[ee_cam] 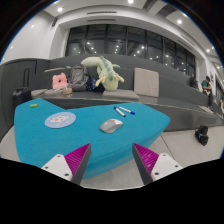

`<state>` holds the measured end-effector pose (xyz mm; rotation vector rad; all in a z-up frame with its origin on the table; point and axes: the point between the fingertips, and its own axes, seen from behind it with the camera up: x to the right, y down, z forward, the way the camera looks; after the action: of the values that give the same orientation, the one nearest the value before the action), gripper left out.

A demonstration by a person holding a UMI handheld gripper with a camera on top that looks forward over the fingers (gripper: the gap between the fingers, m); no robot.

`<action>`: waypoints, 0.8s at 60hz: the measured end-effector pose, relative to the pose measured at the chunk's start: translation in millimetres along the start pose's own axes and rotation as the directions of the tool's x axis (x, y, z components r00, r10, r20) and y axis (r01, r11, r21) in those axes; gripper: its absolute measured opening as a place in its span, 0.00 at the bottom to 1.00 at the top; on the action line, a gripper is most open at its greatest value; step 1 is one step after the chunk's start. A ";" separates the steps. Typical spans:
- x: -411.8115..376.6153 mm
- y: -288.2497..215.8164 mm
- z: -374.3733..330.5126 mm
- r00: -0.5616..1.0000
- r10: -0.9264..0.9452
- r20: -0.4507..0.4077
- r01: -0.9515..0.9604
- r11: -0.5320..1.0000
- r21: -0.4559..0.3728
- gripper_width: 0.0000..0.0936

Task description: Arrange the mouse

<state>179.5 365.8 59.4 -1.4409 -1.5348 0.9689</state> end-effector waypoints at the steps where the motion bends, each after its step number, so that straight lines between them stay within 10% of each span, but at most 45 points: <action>1: -0.3 0.3 4.0 1.000 0.005 0.005 -0.005 1.000 -0.002 0.90; 48: -23.5 -2.9 207.8 0.995 0.024 0.097 -0.009 0.988 -0.152 0.91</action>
<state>-12.6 340.4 -19.3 -1.5326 -1.7018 0.9630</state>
